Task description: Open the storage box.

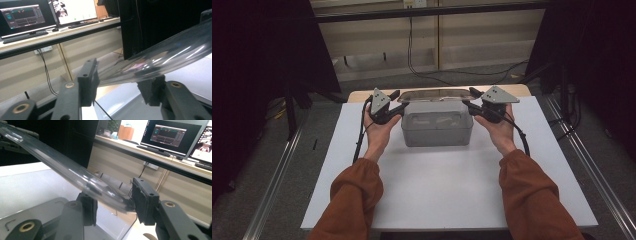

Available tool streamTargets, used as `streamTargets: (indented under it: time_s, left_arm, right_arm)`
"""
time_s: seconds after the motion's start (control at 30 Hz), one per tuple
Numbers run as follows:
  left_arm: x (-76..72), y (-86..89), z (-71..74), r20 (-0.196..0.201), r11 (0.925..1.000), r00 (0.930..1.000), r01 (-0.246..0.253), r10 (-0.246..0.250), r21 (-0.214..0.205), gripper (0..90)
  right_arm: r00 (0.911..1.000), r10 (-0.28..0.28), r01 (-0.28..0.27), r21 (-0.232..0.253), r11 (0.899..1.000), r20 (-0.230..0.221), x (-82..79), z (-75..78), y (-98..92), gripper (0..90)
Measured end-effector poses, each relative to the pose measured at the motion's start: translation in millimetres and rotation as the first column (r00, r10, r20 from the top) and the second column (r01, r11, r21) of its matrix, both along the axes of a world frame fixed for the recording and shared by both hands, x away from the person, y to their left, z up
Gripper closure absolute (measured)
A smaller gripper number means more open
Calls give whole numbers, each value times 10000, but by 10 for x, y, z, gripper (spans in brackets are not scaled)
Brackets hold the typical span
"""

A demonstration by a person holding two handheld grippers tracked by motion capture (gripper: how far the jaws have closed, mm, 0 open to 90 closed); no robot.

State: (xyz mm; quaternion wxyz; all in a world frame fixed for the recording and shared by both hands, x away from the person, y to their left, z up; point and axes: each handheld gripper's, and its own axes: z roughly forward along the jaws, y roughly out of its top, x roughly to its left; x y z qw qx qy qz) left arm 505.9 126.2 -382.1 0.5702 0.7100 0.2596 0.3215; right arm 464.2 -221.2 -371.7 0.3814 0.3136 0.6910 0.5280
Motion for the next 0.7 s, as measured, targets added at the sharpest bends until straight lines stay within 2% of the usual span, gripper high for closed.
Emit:
streamTargets:
  time_s: [0.17, 0.27, 0.37, 0.5, 0.7]
  left_arm:
    - [42, -5, 15, 7, 9999, 9999, -105, 105, -10, 563]
    - [78, 1, 24, -29, 9998, 9999, -155, 155, 130, 574]
    - [116, 2, 16, -50, 9999, 10000, -59, 60, 116, 611]
    - [143, 9, 3, -185, 10000, 9998, -55, 55, 11, 613]
    - [167, 11, 19, -107, 9998, 9999, -2, 4, 190, 628]
  right_arm:
    - [10000, 6, -6, 35, 10000, 23, 35, 31, -7, 569]
    - [10000, 23, -24, 72, 10000, 42, 51, 40, -8, 572]
    - [10000, 0, -1, 171, 9999, 58, 69, 44, -16, 577]
    - [10000, -42, 42, 164, 9999, -22, 102, 30, -30, 568]
    - [9999, -17, 18, 99, 9999, -150, 160, 30, -44, 578]
